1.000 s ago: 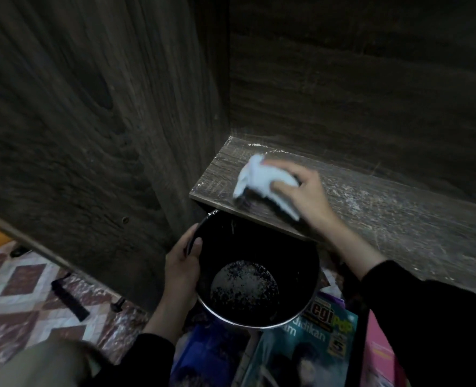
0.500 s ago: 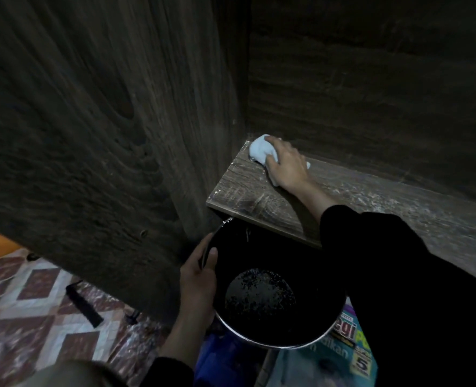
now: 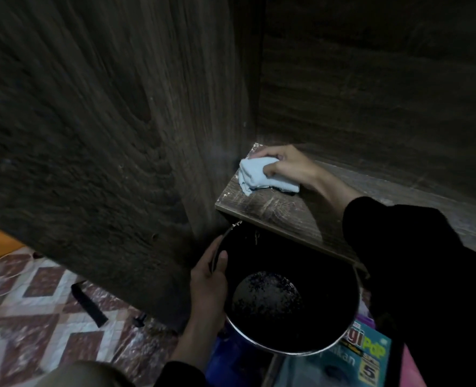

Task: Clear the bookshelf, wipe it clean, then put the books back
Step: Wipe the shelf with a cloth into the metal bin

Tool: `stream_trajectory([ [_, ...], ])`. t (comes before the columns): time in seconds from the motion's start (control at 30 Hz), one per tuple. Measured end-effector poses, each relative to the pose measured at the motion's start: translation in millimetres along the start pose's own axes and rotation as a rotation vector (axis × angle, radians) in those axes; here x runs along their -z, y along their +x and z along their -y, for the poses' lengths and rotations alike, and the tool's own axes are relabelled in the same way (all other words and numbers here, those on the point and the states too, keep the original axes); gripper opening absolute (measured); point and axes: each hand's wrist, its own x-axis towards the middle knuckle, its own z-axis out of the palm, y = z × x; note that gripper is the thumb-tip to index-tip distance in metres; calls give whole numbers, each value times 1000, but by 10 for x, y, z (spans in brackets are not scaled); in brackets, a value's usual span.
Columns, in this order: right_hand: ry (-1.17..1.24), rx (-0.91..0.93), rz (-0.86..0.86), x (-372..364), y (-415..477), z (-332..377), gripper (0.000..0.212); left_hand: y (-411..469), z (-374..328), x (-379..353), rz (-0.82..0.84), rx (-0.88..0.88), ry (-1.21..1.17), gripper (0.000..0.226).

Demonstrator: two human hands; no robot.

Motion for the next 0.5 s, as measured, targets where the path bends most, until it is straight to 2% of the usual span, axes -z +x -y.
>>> stream_trajectory([
  [0.1,232,-33,-290,89,7,-51,39,-1,2,12,1,-1,12,36],
  [0.17,161,-64,-433,116,70,-131,39,-5,-4,17,-17,2,-6,38],
  [0.33,-322,-97,-218,-222,167,-109,55,18,5,5,-75,-6,-17,36],
  [0.4,-371,-83,-193,-332,172,-39,58,30,29,6,-121,-9,-5,36],
  [0.5,-278,-81,-173,-348,93,-12,56,62,71,31,-151,-20,3,35],
])
